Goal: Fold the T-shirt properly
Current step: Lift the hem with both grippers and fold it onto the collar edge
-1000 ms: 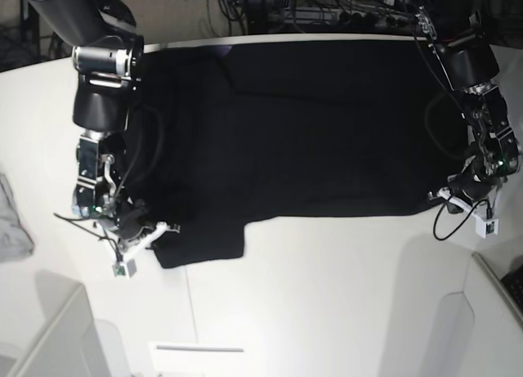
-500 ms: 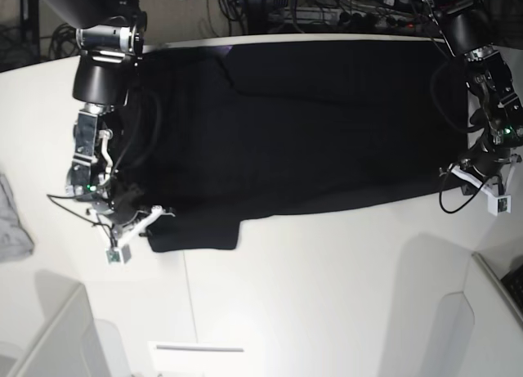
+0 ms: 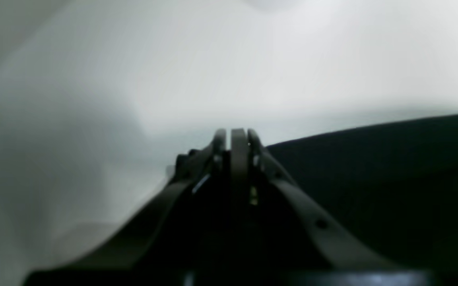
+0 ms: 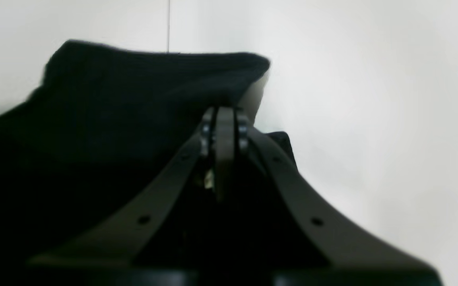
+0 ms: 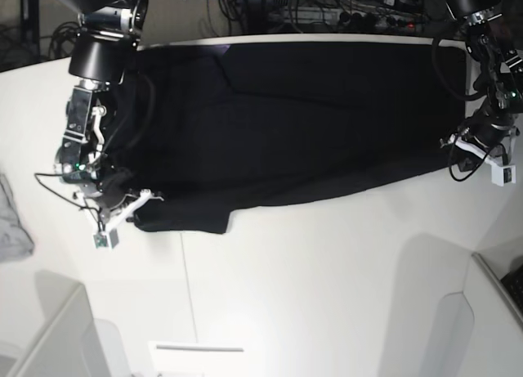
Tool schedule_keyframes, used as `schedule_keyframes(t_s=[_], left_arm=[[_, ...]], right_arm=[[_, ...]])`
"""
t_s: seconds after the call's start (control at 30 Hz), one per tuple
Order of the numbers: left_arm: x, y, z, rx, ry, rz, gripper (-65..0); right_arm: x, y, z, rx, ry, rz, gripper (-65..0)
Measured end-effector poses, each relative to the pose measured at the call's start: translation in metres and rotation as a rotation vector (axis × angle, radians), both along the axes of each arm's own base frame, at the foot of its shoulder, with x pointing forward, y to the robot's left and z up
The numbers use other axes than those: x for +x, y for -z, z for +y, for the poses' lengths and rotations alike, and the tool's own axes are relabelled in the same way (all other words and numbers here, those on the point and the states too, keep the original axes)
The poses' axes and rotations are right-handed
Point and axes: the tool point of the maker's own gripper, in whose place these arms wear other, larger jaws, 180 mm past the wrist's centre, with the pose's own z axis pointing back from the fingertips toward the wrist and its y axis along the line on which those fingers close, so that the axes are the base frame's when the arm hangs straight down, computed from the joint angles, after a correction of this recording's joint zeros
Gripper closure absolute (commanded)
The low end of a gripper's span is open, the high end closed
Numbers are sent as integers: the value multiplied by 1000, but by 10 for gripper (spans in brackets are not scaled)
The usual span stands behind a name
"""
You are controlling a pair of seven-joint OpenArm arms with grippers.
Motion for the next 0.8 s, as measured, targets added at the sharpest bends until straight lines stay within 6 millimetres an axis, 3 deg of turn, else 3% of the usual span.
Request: schedule_keyframes(t_s=[0.17,0.33,0.53,0.8], left_arm=[[-11,-16,-13,40,52,-23,0],[-32,-16,0,67,18,1,0],[-51,-16,-3,-27,20,-9,0],[-61,-12,-1,-23,18,16,0]], right_arm=[[-5,-2,0,-6,-2,-10,0],[-18,0,-1,-18,-5,-5,0],[-29,-8,-1,-41,-11,-32,0],[-52,-21,2,-68,-23,-67,0]])
